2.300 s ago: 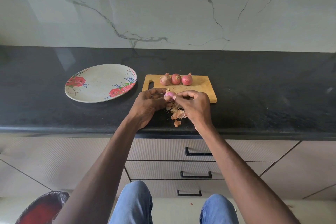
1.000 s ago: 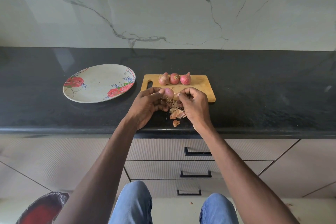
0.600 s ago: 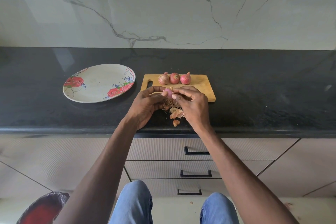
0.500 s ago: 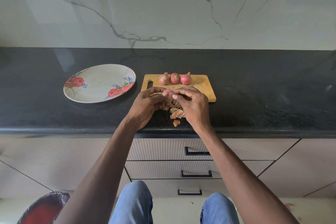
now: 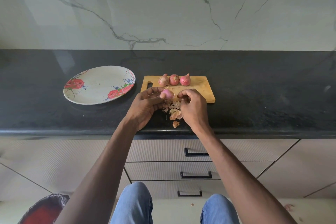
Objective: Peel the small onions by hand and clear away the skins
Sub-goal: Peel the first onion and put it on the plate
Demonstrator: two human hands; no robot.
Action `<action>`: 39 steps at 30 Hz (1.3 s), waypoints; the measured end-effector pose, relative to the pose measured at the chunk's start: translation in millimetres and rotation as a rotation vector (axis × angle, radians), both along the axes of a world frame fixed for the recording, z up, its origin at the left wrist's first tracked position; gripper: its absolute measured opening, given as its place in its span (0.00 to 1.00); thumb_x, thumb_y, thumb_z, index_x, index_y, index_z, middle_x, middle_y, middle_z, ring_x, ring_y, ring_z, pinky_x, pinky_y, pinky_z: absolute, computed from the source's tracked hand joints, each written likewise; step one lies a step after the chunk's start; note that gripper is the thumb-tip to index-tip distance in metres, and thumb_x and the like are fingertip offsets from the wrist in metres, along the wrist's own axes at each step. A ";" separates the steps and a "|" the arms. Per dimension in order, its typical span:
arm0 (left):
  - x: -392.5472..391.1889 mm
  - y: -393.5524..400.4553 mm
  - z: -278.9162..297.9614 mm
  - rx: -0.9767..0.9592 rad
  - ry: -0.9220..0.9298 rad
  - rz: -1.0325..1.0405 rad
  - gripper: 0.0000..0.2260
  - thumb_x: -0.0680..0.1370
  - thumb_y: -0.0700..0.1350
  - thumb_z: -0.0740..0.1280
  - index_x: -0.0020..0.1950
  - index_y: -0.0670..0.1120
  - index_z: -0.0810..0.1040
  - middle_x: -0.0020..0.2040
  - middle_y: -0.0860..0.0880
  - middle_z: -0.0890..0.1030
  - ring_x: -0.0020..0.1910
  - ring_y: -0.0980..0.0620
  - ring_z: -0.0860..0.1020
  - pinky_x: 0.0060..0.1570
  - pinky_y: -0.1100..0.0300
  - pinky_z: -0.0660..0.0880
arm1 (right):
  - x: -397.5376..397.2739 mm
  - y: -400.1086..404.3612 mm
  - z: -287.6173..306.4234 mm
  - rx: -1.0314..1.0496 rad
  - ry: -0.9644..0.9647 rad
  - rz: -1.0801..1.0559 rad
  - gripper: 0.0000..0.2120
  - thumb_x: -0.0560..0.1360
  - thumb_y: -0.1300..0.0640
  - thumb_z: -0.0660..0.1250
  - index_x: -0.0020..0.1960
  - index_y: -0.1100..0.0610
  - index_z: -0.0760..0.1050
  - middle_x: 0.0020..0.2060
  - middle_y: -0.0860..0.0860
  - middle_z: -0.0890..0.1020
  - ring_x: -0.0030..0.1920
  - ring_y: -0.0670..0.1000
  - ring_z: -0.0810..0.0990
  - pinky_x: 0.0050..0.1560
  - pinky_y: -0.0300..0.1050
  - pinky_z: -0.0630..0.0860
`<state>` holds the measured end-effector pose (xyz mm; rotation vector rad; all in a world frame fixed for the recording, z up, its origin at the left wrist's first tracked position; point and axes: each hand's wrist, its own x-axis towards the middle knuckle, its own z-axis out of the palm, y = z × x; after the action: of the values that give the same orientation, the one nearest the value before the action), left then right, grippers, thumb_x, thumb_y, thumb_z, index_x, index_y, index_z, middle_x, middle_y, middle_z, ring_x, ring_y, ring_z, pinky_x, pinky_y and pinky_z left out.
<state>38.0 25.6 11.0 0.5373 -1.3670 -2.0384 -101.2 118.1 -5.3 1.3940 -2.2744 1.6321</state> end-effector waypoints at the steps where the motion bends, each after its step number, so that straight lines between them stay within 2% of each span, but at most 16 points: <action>1: 0.7 -0.2 0.4 0.004 0.005 -0.009 0.17 0.75 0.36 0.70 0.63 0.36 0.75 0.56 0.38 0.82 0.53 0.45 0.82 0.51 0.54 0.81 | 0.3 0.6 0.3 -0.035 0.003 0.007 0.11 0.72 0.73 0.68 0.47 0.61 0.83 0.46 0.51 0.84 0.45 0.44 0.80 0.47 0.27 0.74; 4: 1.5 -0.8 1.2 0.012 0.011 -0.042 0.19 0.72 0.35 0.71 0.63 0.37 0.75 0.55 0.40 0.83 0.53 0.46 0.82 0.51 0.56 0.81 | 1.5 3.1 1.7 -0.156 -0.028 0.076 0.05 0.75 0.65 0.72 0.50 0.61 0.86 0.44 0.49 0.86 0.44 0.42 0.83 0.46 0.30 0.76; 8: 0.8 -1.7 0.0 0.020 0.011 -0.052 0.18 0.71 0.34 0.71 0.62 0.38 0.77 0.53 0.41 0.84 0.51 0.47 0.83 0.51 0.57 0.82 | 1.3 4.5 3.1 -0.153 -0.102 0.144 0.06 0.74 0.60 0.76 0.50 0.61 0.86 0.41 0.48 0.86 0.43 0.39 0.83 0.44 0.29 0.76; 15: -0.3 0.7 0.1 -0.013 -0.032 -0.002 0.16 0.70 0.35 0.72 0.58 0.39 0.82 0.51 0.41 0.85 0.50 0.46 0.83 0.59 0.51 0.78 | 3.4 3.7 4.2 -0.147 -0.103 0.146 0.02 0.72 0.62 0.76 0.44 0.60 0.86 0.38 0.47 0.85 0.42 0.42 0.82 0.42 0.30 0.75; 22: -0.5 0.8 1.5 -0.038 -0.088 0.014 0.16 0.69 0.36 0.74 0.57 0.40 0.84 0.57 0.36 0.83 0.56 0.41 0.82 0.61 0.47 0.78 | 1.8 3.5 3.8 -0.137 -0.132 0.155 0.03 0.71 0.62 0.77 0.40 0.62 0.85 0.36 0.51 0.84 0.39 0.46 0.82 0.39 0.34 0.76; 24: 0.3 0.7 1.2 -0.031 -0.084 0.013 0.15 0.68 0.36 0.74 0.55 0.41 0.85 0.57 0.36 0.84 0.56 0.41 0.82 0.61 0.47 0.78 | 0.9 3.7 3.8 -0.139 -0.144 0.162 0.03 0.71 0.63 0.77 0.40 0.62 0.85 0.37 0.52 0.85 0.39 0.47 0.82 0.39 0.37 0.77; 29: 0.8 1.0 0.6 0.001 -0.065 0.015 0.15 0.67 0.36 0.75 0.53 0.43 0.87 0.57 0.36 0.83 0.54 0.41 0.82 0.61 0.46 0.77 | -0.1 3.6 5.5 -0.125 -0.218 0.153 0.03 0.71 0.65 0.76 0.39 0.61 0.84 0.36 0.50 0.85 0.39 0.44 0.81 0.42 0.34 0.76; 33: 1.1 0.6 0.7 0.017 -0.046 0.007 0.17 0.68 0.34 0.74 0.57 0.40 0.84 0.55 0.36 0.84 0.51 0.43 0.83 0.58 0.50 0.79 | 1.5 3.8 6.5 -0.101 -0.309 0.145 0.04 0.73 0.61 0.75 0.39 0.56 0.84 0.34 0.47 0.85 0.38 0.44 0.83 0.42 0.40 0.80; 36: 0.8 2.6 1.6 -0.004 -0.046 0.014 0.16 0.68 0.35 0.73 0.55 0.40 0.84 0.51 0.39 0.85 0.49 0.46 0.84 0.55 0.52 0.80 | 4.1 4.1 8.2 -0.084 -0.332 0.159 0.08 0.71 0.53 0.78 0.41 0.58 0.85 0.35 0.49 0.86 0.39 0.48 0.85 0.42 0.45 0.83; 39: 0.0 4.9 2.8 -0.058 -0.059 0.018 0.15 0.68 0.35 0.73 0.55 0.40 0.84 0.51 0.41 0.86 0.49 0.45 0.84 0.55 0.53 0.82 | 2.7 1.7 8.0 -0.057 -0.366 0.128 0.10 0.69 0.51 0.80 0.40 0.58 0.85 0.34 0.49 0.85 0.39 0.52 0.85 0.42 0.52 0.83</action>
<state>38.0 30.5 13.8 0.5858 -1.4456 -1.9770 -98.5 119.8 2.6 1.3480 -2.3309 2.1320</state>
